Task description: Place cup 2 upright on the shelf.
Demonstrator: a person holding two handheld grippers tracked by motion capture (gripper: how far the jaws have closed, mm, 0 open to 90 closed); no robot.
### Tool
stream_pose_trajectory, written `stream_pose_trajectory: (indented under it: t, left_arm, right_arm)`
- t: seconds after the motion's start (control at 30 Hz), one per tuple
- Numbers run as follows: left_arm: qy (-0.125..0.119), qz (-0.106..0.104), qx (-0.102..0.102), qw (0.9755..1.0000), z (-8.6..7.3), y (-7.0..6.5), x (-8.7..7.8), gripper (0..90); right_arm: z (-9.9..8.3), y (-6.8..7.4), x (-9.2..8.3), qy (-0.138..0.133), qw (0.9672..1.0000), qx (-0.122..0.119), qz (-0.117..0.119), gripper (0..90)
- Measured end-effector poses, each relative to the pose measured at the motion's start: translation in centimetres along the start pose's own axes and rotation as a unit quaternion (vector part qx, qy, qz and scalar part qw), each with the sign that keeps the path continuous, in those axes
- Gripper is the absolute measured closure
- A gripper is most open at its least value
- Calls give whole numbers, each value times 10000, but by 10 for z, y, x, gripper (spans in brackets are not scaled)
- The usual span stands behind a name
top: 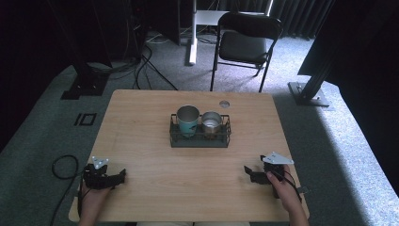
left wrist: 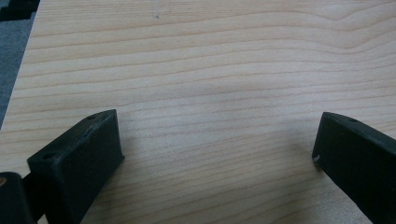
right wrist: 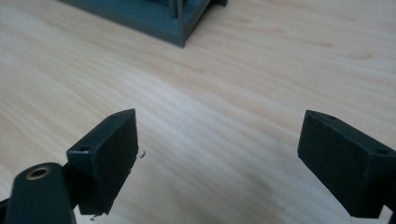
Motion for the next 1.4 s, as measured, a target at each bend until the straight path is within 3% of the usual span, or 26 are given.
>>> stream_pose_trajectory:
  t: [0.5,0.7,0.93,1.17,1.4]
  left_arm:
    - [0,1,1,10000,0,0,0,19]
    - [1,1,0,10000,0,0,0,19]
    - [1,2,1,10000,0,0,0,19]
    - [1,1,0,10000,0,0,0,19]
    - [1,1,0,10000,0,0,0,19]
  right_arm:
    - [-25,5,-13,388,9990,-218,30,120]
    - [-33,5,-18,479,9980,-420,-34,121]
    - [-40,2,-21,616,9975,-324,-139,117]
    - [-43,-6,-24,654,9968,-72,-464,117]
    - [-46,-10,-27,726,9967,36,-368,116]
Point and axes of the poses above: each handheld gripper's, and its own axes: x roughly forward along the jaws, z roughly out of its top, y roughly to its left, the point moved 6 cm from there along x, roughly forward along the jaws, and after that the axes turned 10 degrees about -z, right-handed, at the moved point
